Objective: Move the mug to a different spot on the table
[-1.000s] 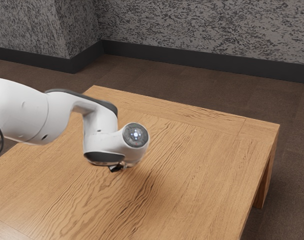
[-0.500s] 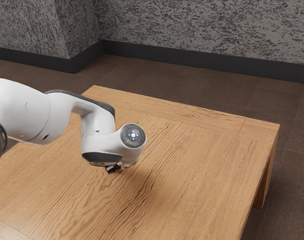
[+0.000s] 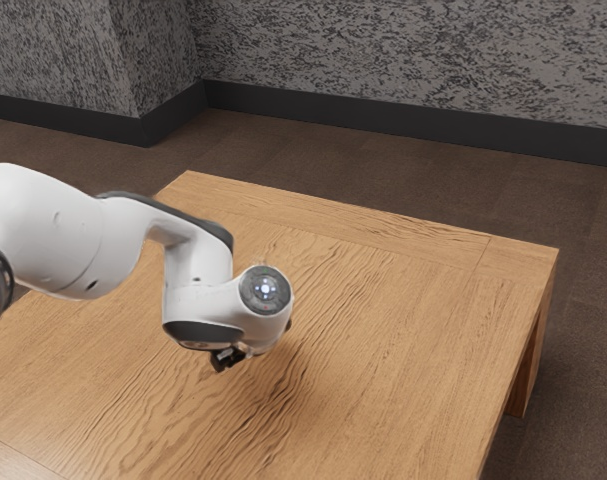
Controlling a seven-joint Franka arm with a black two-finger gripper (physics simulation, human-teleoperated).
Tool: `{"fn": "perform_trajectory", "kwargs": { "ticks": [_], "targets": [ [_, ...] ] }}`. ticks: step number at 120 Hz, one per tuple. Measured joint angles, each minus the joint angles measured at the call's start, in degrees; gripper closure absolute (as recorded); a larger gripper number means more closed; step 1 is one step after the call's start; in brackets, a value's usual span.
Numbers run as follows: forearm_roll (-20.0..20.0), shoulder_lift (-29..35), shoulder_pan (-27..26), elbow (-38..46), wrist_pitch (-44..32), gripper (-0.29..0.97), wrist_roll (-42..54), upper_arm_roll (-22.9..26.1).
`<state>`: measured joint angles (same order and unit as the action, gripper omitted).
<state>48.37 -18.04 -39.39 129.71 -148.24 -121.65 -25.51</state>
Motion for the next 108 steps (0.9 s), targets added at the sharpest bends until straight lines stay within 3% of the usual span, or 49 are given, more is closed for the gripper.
{"fn": "perform_trajectory", "kwargs": {
  "ticks": [35, 44, 60, 69, 86, 108],
  "targets": [
    [-1.74, 10.18, -0.90, 2.29, 1.73, 0.02, -0.15, 1.94],
    [-8.25, 12.16, -0.80, 1.89, 2.89, 0.01, 2.00, 1.92],
    [-27.61, 14.15, -0.37, -2.70, 7.92, 0.01, 9.47, 1.40],
    [-34.79, 15.38, 0.08, -7.27, 12.72, 0.00, 15.06, 1.26],
    [-42.66, 17.02, 1.28, -17.85, 23.85, 0.00, 26.91, 1.30],
    [-46.11, 17.25, 5.98, -34.17, 40.62, 0.00, 48.07, 2.60]
  ]
}}
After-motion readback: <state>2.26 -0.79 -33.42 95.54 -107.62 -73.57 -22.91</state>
